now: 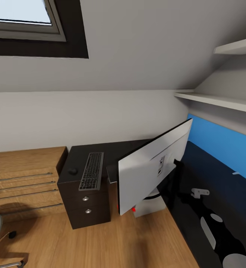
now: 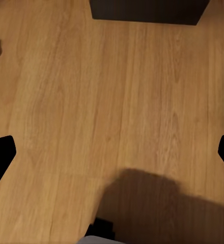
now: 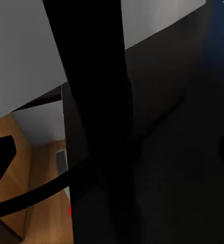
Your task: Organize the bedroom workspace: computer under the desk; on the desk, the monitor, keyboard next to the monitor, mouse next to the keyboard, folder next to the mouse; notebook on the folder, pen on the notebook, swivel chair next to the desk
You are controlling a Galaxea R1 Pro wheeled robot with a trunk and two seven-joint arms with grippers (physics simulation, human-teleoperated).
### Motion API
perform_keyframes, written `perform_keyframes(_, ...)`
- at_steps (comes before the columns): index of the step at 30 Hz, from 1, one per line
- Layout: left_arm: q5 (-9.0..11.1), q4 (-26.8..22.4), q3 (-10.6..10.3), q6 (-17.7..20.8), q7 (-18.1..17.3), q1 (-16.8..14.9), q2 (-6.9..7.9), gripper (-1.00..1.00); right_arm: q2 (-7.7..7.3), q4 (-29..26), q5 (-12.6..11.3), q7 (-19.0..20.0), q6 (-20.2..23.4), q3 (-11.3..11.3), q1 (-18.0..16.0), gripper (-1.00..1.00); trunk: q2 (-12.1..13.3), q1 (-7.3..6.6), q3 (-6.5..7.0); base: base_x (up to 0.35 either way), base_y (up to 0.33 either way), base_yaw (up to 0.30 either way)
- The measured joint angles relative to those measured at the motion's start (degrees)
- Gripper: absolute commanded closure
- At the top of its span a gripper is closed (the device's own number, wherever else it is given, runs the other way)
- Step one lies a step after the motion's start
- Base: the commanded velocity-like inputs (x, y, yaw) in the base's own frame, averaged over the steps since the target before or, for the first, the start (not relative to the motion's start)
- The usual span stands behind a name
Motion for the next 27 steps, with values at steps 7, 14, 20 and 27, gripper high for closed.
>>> perform_keyframes(7, 0.0, 0.0, 0.0, -0.27, 0.01, 0.0, 0.0, -1.0, -0.01, -0.03, 0.0, 0.02, -0.02, 0.0, 0.0, -1.0, 0.01, 0.02, 0.0, 0.078, 0.0, 0.0)
perform_keyframes(14, 0.0, 0.0, 0.0, -0.41, 0.03, 0.0, 0.0, -1.0, 0.01, -0.04, 0.0, 0.07, -0.03, 0.0, 0.0, -1.0, 0.0, 0.0, 0.0, 0.112, 0.0, 0.0)
perform_keyframes(20, 0.0, 0.0, 0.0, -1.34, 0.04, 0.0, 0.0, -1.0, -0.01, -0.12, 0.0, 0.07, -0.03, 0.01, 0.0, -1.0, 0.0, 0.02, 0.0, 0.07, 0.0, 0.0)
perform_keyframes(27, 0.0, 0.0, -0.02, -1.41, 0.04, 0.0, -0.05, -1.0, -0.01, -0.13, 0.0, 0.08, -0.03, 0.0, 0.0, -1.0, 0.0, 0.01, 0.0, 0.11, 0.0, 0.0)
